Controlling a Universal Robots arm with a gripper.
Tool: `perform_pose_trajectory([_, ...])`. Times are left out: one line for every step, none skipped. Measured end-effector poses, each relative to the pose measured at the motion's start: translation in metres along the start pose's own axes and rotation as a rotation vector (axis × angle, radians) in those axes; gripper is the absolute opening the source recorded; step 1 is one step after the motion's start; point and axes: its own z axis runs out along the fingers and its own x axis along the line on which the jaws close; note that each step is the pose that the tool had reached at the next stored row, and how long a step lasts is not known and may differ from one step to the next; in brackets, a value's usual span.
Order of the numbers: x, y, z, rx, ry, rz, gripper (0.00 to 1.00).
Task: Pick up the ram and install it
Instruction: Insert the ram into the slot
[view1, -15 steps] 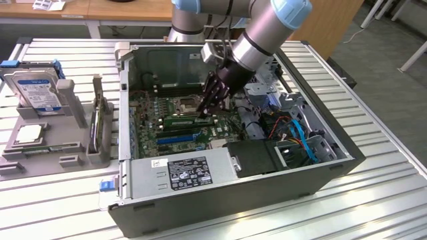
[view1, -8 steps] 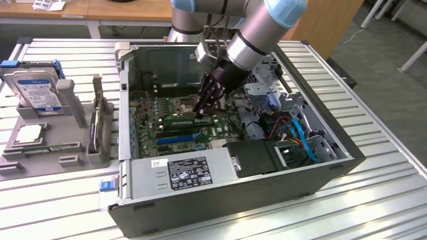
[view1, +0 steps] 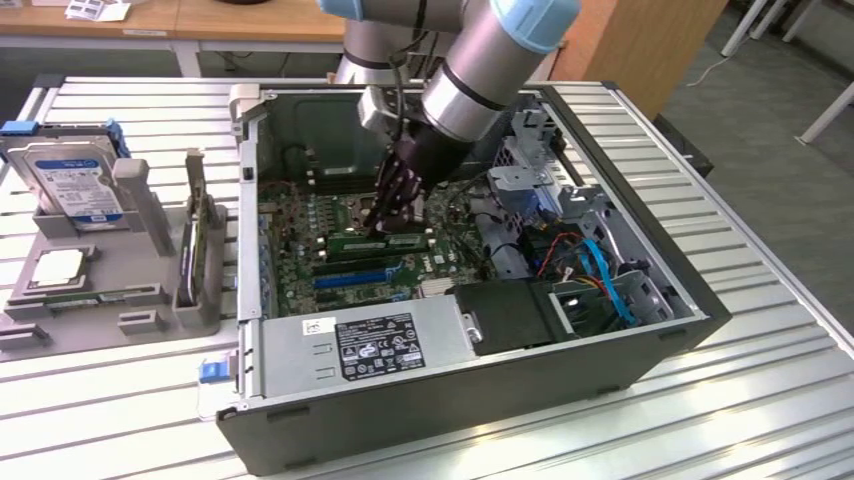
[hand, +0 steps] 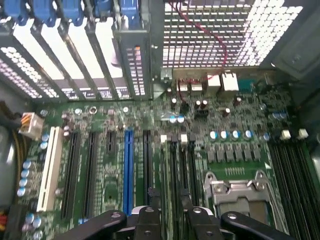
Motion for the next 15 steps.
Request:
perform_pose_trajectory([0.000, 0.0011, 0.0003, 0.0021, 0.0022, 0.001, 0.27])
perform_pose_trajectory([-0.001, 0.0022, 0.0003, 0.0072, 0.0070, 0.003, 0.27])
perform_pose_trajectory([-0.001, 0.0032, 0.0000, 0.0138, 0.0129, 0.005, 0.27])
perform_pose_trajectory([-0.001, 0.0040, -0.0002, 0.0213, 0.0182, 0.007, 0.27])
perform_pose_trajectory([-0.001, 0.0046, 0.0000, 0.0335, 0.0224, 0.009, 0.27])
perform_pose_trajectory([-0.002, 0.0051, 0.0002, 0.0509, 0.0253, 0.011, 0.27])
perform_pose_trajectory([-0.002, 0.0055, 0.0003, 0.0690, 0.0268, 0.012, 0.27])
perform_pose_trajectory([-0.002, 0.0061, 0.0005, 0.0870, 0.0276, 0.012, 0.27])
perform_pose_trajectory([-0.002, 0.0067, 0.0008, 0.1051, 0.0280, 0.013, 0.27])
perform_pose_trajectory([-0.002, 0.0077, 0.0012, 0.1230, 0.0276, 0.013, 0.27])
perform_pose_trajectory([-0.003, 0.0089, 0.0017, 0.1410, 0.0268, 0.013, 0.27])
perform_pose_trajectory([-0.003, 0.0106, 0.0025, 0.1592, 0.0255, 0.013, 0.27])
perform_pose_trajectory([-0.003, 0.0123, 0.0032, 0.1731, 0.0246, 0.013, 0.27])
perform_pose_trajectory([-0.003, 0.0140, 0.0039, 0.1852, 0.0239, 0.013, 0.27])
perform_pose_trajectory([-0.003, 0.0146, 0.0039, 0.1920, 0.0236, 0.013, 0.27])
